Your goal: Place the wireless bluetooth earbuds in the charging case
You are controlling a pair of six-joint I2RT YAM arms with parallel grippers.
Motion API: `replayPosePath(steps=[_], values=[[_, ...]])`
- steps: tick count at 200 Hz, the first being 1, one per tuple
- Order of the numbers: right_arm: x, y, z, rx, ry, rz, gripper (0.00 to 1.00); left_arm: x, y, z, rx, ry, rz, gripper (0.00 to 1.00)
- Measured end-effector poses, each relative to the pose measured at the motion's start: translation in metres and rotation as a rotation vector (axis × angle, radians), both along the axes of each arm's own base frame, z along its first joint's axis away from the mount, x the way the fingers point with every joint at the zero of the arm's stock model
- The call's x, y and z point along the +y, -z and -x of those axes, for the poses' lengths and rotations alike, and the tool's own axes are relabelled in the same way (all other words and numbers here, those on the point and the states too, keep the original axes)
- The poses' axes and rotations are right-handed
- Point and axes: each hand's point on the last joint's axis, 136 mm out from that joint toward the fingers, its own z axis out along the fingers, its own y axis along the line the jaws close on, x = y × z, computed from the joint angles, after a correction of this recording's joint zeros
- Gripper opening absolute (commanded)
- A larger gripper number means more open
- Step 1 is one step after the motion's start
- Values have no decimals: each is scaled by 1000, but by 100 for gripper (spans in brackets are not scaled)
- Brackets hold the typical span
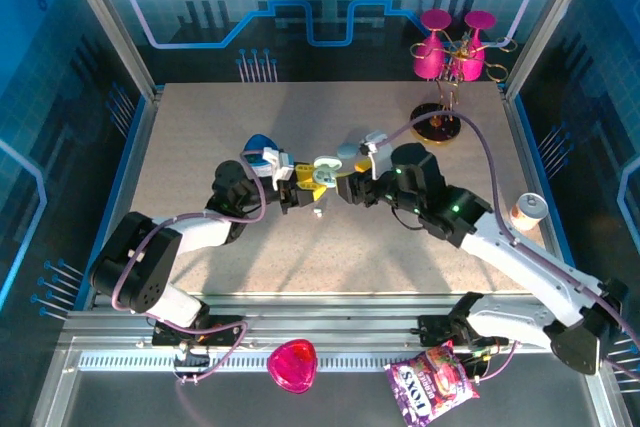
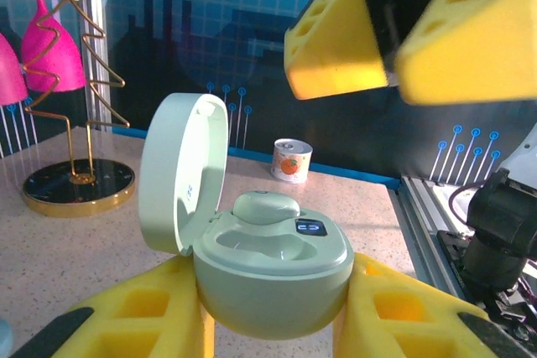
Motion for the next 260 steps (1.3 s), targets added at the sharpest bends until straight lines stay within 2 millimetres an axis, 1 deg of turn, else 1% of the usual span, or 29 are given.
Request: replayPosePath(steps=[23,33,44,69,111,124,152,183,215,233,260], values=[[-27,12,-10,32,84,-86,60,10,-4,-3,-18,-27,24,31],[-33,19,-15,53,113,-105,60,12,-6,-4,-26,-36,32,31],[-38,32,-20,93,142,-105,61,14,-8,-5,-32,-45,37,31],[-35,60,-29,180,168,-79,62,16,-17,-3,-49,-50,48,31],[-25,125,-39,350,183,16,56,21,-43,8,-118,-56,74,31],[-18,144,-41,406,166,48,55,22,-49,11,-134,-57,80,31],[4,168,-50,471,97,88,53,23,-56,15,-151,-56,86,31],[35,188,-63,510,9,120,52,25,-57,19,-146,-56,85,31],[65,207,-70,541,-77,141,52,26,-55,21,-142,-61,74,31],[76,215,-73,555,-110,144,51,26,-56,22,-144,-65,69,32],[85,227,-74,583,-147,150,50,26,-54,22,-146,-69,59,32]])
